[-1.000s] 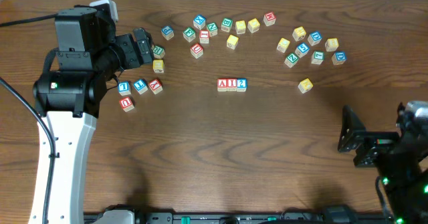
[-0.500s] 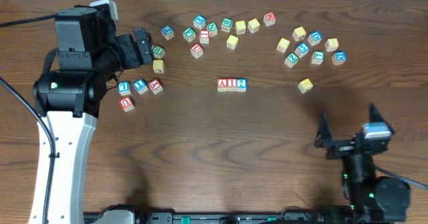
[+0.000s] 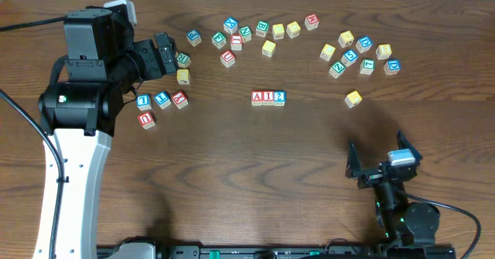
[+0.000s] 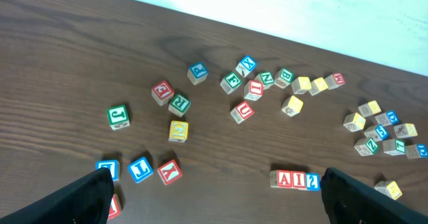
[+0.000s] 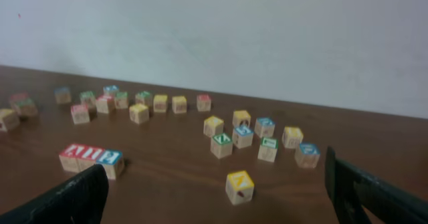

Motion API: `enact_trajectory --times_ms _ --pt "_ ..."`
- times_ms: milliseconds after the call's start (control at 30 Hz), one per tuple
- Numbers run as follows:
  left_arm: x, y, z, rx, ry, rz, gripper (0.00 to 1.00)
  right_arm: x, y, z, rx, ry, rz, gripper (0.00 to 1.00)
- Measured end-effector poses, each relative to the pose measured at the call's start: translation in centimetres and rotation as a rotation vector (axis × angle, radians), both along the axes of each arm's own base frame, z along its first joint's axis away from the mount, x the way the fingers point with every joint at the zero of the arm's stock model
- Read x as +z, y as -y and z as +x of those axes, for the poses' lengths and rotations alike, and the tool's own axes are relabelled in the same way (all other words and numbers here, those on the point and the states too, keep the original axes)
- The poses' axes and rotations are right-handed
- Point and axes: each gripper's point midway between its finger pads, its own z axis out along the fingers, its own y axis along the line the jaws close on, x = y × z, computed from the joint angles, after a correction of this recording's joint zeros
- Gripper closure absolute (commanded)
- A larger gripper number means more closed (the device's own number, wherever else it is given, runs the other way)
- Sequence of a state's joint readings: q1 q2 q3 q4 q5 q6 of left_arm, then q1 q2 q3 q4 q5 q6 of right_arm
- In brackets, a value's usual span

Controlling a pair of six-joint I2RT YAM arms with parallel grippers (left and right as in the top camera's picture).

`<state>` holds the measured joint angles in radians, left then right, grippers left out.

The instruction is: Spell out AI2

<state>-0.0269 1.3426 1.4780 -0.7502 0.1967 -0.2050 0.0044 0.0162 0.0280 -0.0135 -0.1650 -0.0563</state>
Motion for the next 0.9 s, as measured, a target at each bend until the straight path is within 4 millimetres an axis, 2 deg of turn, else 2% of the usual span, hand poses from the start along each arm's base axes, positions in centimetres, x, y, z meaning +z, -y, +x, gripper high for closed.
enact_trajectory --times_ms 133,900 --pt "0.0 0.0 0.0 0.0 0.0 0.0 0.02 -2.0 0.0 0.1 0.001 -0.063 0.0 0.01" --pt "0.0 0.0 0.0 0.0 0.0 0.0 0.02 -2.0 0.0 0.1 0.0 -0.06 0.0 0.01"
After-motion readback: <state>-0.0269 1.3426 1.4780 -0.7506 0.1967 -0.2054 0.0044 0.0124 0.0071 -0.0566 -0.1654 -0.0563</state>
